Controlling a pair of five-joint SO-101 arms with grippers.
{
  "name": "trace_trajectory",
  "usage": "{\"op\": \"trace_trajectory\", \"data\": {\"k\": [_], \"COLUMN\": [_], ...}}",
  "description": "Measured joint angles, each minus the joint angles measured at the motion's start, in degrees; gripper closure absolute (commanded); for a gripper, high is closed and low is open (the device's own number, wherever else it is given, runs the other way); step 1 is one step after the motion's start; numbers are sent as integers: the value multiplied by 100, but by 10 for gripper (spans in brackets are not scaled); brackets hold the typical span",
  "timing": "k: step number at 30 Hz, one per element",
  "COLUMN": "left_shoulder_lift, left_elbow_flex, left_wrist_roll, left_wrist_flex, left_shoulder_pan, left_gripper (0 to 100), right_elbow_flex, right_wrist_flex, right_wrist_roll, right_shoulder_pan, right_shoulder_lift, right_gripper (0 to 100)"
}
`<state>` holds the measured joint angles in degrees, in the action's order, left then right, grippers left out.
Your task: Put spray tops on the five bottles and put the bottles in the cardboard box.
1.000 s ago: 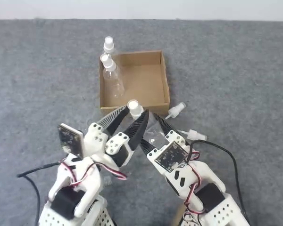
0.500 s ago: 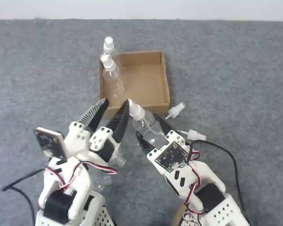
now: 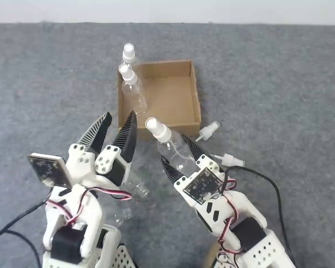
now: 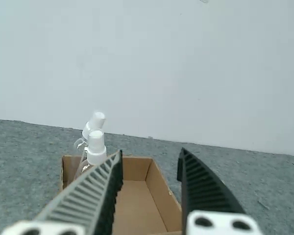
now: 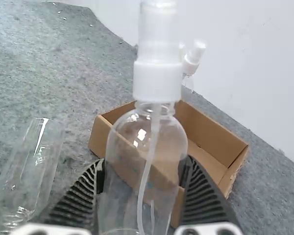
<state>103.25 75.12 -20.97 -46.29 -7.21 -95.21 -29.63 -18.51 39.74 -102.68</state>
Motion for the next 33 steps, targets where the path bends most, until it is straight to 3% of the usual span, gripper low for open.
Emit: {"op": "trace_trajectory", "data": {"k": [12,22,33], "left_shoulder_lift": [0,18,35], "left_elbow_flex": [1046,1380,1301], "left_wrist_roll": [281,1266,1398], "left_wrist_flex": [1275,1389,1248], "left_shoulder_pan": [-79,-1196,-1837], "left_gripper": [833,833,834], "right_elbow_flex": [18,18,18], "right_wrist_flex": [0,0,-9], "right_wrist_roll": [0,18,26], "right_shoulder_pan": [-9,-53,-62], "right_shoulder_lift": [0,18,26], "right_gripper": [992,992,992]}}
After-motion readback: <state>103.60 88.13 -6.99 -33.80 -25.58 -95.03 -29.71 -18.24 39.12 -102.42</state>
